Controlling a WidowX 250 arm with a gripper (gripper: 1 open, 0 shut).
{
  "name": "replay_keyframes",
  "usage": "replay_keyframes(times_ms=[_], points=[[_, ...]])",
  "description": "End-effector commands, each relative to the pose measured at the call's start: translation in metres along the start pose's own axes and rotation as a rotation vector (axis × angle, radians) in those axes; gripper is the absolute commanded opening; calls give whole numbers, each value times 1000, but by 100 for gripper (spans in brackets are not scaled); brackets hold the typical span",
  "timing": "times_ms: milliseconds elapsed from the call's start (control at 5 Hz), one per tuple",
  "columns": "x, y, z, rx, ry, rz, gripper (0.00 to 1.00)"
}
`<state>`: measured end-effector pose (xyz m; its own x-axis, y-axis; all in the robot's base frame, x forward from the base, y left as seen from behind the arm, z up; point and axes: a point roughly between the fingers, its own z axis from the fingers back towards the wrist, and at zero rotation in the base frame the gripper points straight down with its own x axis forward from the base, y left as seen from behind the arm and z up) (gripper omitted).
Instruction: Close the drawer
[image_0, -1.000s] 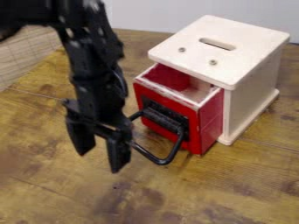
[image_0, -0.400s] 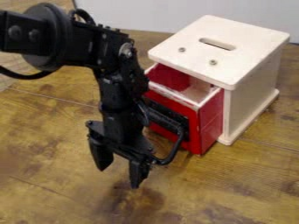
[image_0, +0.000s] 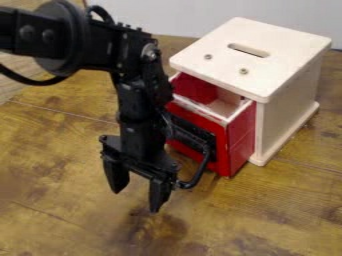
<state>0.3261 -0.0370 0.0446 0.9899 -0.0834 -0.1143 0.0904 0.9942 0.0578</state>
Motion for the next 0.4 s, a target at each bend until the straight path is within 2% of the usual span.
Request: replay_keyframes(times_ms=[0,200], points=[[16,4,19,-3,-90,15,100],[17,4,21,-2,-90,3,100]])
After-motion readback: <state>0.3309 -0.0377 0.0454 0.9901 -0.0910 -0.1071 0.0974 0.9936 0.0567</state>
